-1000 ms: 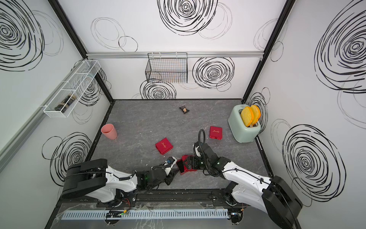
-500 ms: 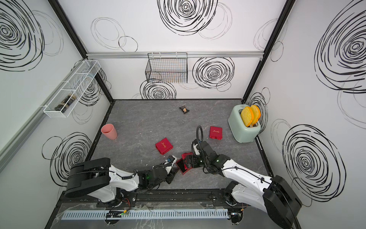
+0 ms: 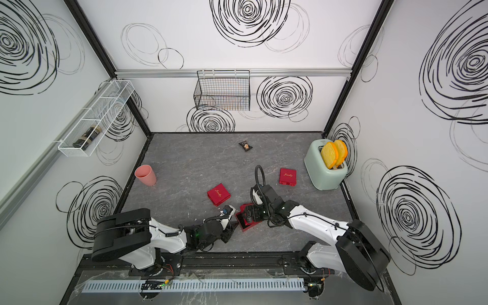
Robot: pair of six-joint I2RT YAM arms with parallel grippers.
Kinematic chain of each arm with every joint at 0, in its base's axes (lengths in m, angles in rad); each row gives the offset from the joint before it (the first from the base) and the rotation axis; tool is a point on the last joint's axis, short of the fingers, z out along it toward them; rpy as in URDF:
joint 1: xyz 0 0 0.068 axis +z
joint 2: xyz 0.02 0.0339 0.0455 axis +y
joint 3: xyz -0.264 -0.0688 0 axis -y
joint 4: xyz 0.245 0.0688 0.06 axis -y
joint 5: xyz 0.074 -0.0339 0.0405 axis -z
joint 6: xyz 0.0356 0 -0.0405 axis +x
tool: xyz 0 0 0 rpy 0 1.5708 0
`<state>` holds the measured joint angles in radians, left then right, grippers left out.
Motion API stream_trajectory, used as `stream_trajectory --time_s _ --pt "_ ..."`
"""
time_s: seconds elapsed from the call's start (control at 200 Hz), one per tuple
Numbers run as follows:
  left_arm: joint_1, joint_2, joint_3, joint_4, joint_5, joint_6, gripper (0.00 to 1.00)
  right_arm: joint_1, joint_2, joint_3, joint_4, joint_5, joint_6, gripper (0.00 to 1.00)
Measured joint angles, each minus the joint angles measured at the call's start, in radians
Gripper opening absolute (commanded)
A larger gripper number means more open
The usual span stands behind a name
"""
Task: Take the necklace out of the lift-off lid jewelry box
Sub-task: Close the lid on the jewelry box.
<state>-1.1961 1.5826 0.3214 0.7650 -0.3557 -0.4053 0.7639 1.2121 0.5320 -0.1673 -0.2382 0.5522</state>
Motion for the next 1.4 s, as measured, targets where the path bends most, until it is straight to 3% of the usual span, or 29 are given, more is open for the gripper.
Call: stream_trajectory --time_s 0.575,0.81,1.171,1.396 --pt "0.058 0.035 -0.017 0.071 0.035 -0.003 0.48 0.040 0.056 0.021 0.004 -0.021 -0.072 0.91" --pt "0.061 0.048 -0.028 0.072 0.038 -0.003 0.48 0.085 0.112 0.049 0.005 0.010 -0.090 1.00" --pt "0.065 0.048 -0.044 0.080 0.038 -0.003 0.48 0.080 0.066 0.039 0.047 -0.020 -0.068 1.00" --pt "0.065 0.048 -0.047 0.084 0.038 -0.003 0.48 0.047 0.034 0.005 0.110 -0.064 -0.036 0.91"
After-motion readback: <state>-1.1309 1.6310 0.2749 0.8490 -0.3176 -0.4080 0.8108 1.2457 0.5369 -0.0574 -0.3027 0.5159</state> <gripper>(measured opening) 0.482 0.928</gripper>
